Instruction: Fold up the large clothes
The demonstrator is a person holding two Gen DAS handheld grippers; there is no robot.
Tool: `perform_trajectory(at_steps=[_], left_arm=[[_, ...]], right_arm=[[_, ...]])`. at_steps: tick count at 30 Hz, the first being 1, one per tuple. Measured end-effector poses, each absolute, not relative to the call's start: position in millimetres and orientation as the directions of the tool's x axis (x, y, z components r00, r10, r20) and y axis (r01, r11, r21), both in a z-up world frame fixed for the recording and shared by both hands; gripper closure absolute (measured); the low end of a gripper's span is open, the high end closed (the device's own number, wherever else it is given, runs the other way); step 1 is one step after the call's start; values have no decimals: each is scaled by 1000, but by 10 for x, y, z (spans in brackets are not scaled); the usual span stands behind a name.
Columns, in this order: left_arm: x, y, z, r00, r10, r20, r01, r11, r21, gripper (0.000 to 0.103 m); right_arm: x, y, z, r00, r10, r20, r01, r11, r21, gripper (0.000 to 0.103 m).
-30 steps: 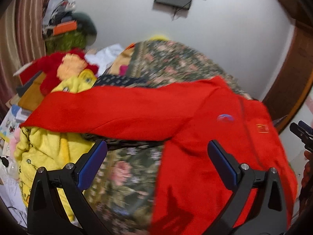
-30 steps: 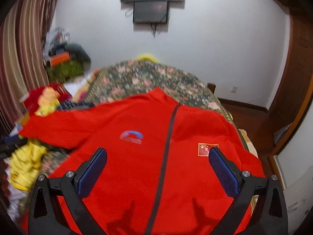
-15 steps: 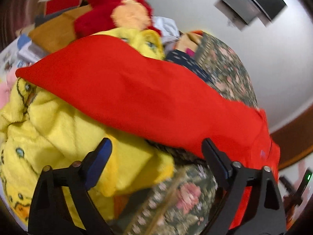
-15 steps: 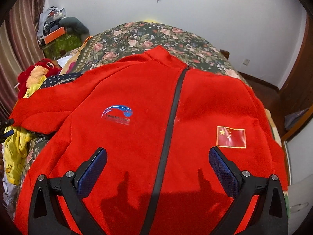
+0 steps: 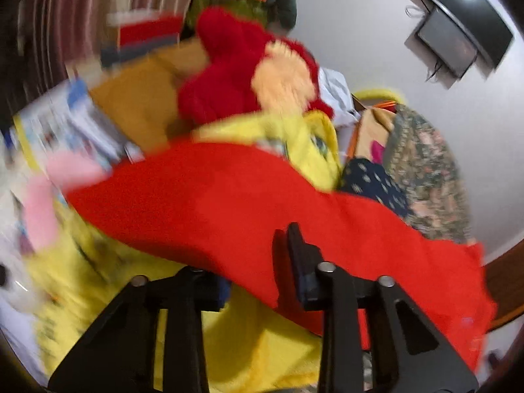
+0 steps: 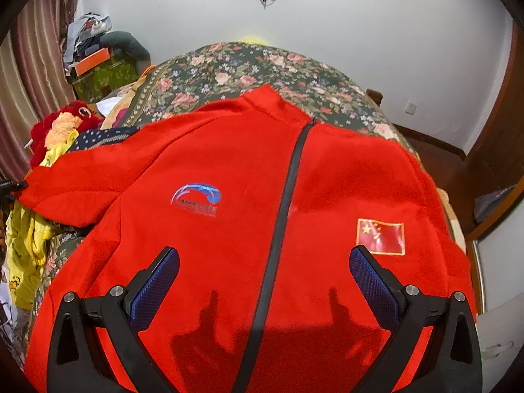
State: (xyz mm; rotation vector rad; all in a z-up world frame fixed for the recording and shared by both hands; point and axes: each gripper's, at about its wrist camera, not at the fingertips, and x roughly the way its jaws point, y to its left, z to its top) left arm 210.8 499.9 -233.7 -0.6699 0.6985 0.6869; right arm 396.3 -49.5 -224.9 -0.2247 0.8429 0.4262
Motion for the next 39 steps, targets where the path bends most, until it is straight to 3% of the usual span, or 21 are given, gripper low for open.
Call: perform_trajectory(at_steps=[4,10,14,20,25,33,39], left_arm=[[2310,4927,-1889,502,504,-703,-774,624,-106,91],[2805,4441,-1028,583,599,-548,-702,711,30,99],[3197,3829,-514,679,575,-457,-606,790,94,101],[3814,2699,-140,821,401,-406,-386,914,122,101],[4262,1720,-361,862,223,-455,-181,974,134,101],[4685,508,-1533,708,-42,-705,132,989,73,101],[4612,-53,-2300,560,-118,-820,254,967,34,101]], right_arm=[[3977,-620,-2091,584,304,-753,-444,896,17,0],[3943,-834,-1884,592,331,-735,-428,902,61,0],[3942,-967,-1779,579,357,-733,-440,894,87,0],[4078,-1264,-1639,529,442,-725,-445,871,206,0],[4160,-1468,-1553,531,451,-718,-450,868,212,0],[4255,-1875,-1761,519,413,-748,-411,888,205,0],[4334,-2112,-2081,465,396,-792,-366,901,235,0]])
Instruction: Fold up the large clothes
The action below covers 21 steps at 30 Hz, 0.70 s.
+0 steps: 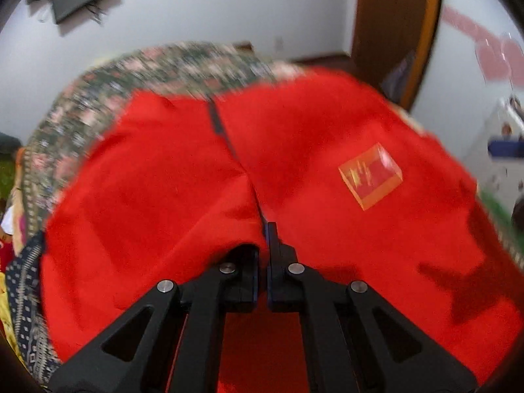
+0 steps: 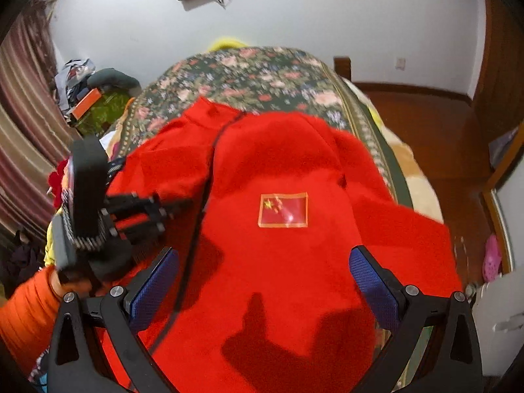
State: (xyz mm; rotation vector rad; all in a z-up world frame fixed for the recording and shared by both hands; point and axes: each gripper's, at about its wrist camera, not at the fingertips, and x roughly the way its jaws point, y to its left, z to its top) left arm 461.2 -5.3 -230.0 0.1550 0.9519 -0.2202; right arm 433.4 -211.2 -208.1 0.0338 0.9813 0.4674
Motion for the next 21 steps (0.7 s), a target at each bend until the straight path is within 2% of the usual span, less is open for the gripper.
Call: perform_trajectory(at_steps=[4,6,9,10,11,13,21], left_arm=[[4441,-153,-2453,535,-156,-830,278,961,-2,99],[4370,-138,-2472,507,-190,-840,290,956,-42,94],[4220,-42,-2418,478,-209,-853,297,953,-68,70],[4164,12,-2376,478,-201,-855,289,955,-63,56],[4111,75,-2327,489,-196,-850,281,958,-60,48],[4003,217,-2237,515,-180,-838,257,965,-49,42],[3752,1038,-1893,605,-61,-794,91,996,-7,36]], right_arm=[[4345,-2115,-2201,436,393,-810,-355,902,246,0],[4334,-2082,-2219,433,390,-813,-359,901,241,0],[4317,-1996,-2203,437,386,-812,-370,900,229,0],[4304,-1950,-2181,441,387,-810,-377,899,224,0],[4293,-1907,-2158,443,389,-807,-383,897,222,0],[4272,-1798,-2102,450,396,-800,-399,891,216,0],[4198,-1218,-1928,480,406,-778,-478,864,155,0]])
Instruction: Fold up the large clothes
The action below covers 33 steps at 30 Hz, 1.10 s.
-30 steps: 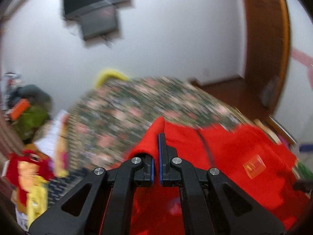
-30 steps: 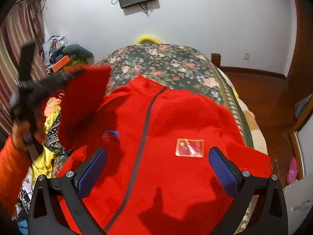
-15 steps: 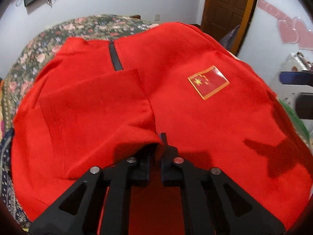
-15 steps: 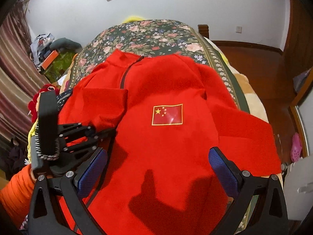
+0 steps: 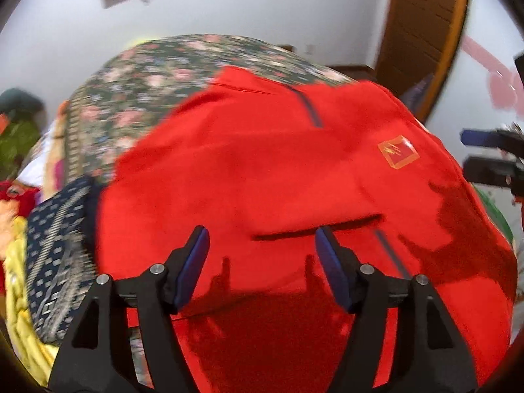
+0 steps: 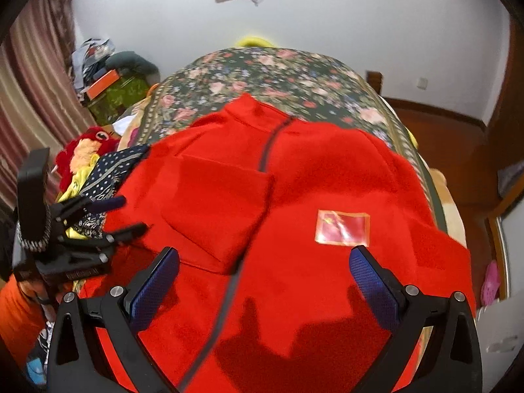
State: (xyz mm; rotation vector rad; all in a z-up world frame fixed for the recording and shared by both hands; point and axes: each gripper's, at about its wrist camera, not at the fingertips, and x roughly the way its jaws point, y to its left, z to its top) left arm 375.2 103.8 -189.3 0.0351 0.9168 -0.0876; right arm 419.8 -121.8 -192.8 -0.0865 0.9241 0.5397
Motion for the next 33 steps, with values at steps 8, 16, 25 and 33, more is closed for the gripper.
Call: perform_trajectory(at_steps=[8,16,25,33], left_arm=[[3679,1827,-2099,582,90,-808,-60,996,68,36],[3720,2097,-2655,497,86,-863,-99,994,42,36],[3677,2044,-2878,508,92,-856,-125,992,32,34],[3661,2019,-2917,510,112,-853,-160,987,34,34]], right_arm=[[4209,-454,-2091,449,401,-799,-586,807,76,0],[4234,312,-2582,425,327,-844,-688,722,-67,4],[4321,731,-2963,529,231,-816,-687,682,-252,51],[4369,474,-2664,546,290,-786,-643,746,-171,94]])
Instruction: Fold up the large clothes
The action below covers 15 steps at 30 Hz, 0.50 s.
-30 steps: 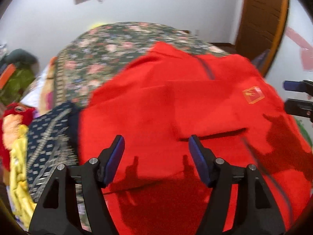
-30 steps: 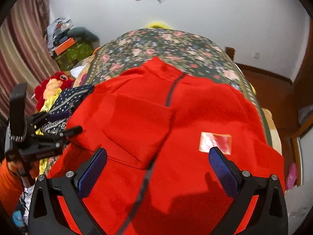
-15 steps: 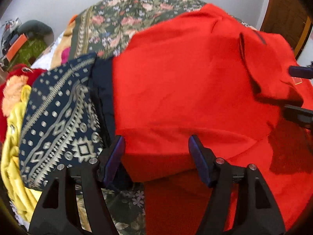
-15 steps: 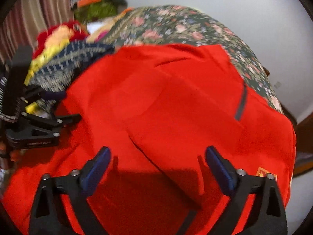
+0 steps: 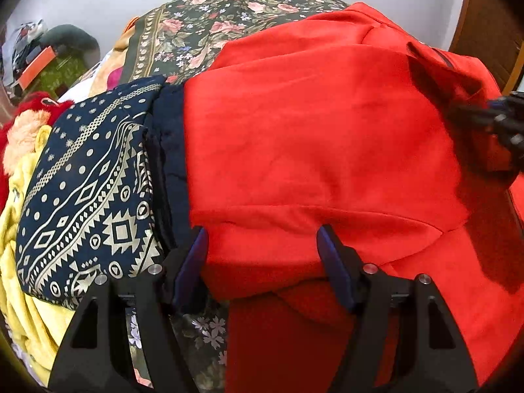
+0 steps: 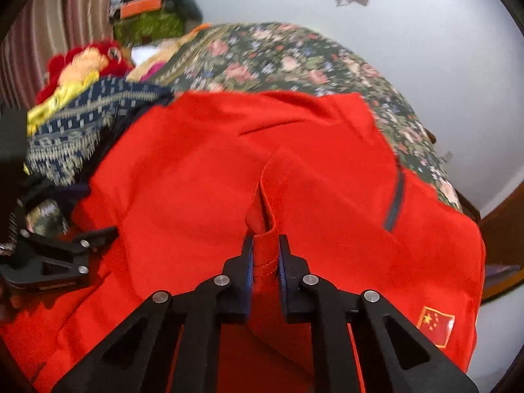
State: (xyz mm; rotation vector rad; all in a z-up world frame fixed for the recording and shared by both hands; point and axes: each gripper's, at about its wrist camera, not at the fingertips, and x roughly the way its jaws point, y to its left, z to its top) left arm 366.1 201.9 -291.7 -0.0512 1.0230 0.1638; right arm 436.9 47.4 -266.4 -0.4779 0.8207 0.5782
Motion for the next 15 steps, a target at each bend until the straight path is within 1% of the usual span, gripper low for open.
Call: perform_trajectory(at_steps=[5,9,12,15], left_arm=[[3673,1985,-2916,502,130,-855,-162,985,55,34],[3695,2004,-2914,489,126,-863,-169,984,48,34],[3702,2017,-2913,480,126,-868,-182,982,42,34],[3703,2016,-2912,473,134,-871,-196,980,44,34]], right_arm=[[4387,-15,-2231,583,337,-739,-573,816,-81,95],[4364,-465,-1925,631,332,-701,-518,853,-63,95],[4380,-849,-1839,640,319,-698,-475,879,-34,95],[4426,-1207,-1883,631,305,-714,-432,902,3,95]])
